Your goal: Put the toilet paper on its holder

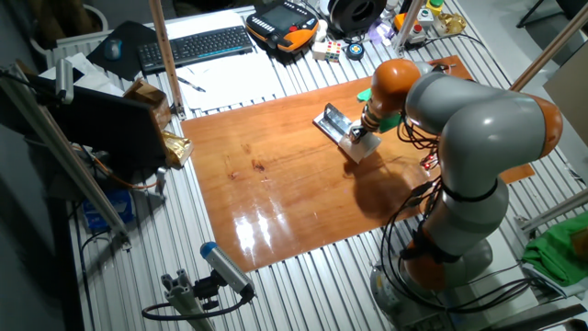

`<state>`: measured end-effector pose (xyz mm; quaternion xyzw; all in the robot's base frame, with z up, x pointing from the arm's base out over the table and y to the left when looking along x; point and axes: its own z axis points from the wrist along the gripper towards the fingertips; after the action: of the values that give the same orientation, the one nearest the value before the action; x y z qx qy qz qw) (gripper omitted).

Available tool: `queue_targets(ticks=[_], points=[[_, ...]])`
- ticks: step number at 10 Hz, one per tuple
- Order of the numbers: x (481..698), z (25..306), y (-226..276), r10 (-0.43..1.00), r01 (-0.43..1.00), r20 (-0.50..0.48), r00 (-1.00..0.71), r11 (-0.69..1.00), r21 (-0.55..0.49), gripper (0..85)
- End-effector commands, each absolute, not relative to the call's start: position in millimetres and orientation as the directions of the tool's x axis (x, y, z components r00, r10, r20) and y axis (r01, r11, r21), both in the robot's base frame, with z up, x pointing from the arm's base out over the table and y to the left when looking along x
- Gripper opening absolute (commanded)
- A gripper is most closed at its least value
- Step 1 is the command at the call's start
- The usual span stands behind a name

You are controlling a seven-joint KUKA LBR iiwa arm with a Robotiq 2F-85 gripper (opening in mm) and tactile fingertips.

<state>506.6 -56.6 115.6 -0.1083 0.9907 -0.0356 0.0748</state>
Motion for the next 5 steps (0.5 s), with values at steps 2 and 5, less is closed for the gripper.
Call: queue_targets(ticks=[2, 5], points=[[509.3, 113.1, -56.3, -0.221, -0.209, -0.142, -0.965, 0.974, -0.09, 0.7], [520.3, 116.8, -51.9, -0.227, -0.214, -0.14, -0.964, 0.971, -0.103, 0.7]])
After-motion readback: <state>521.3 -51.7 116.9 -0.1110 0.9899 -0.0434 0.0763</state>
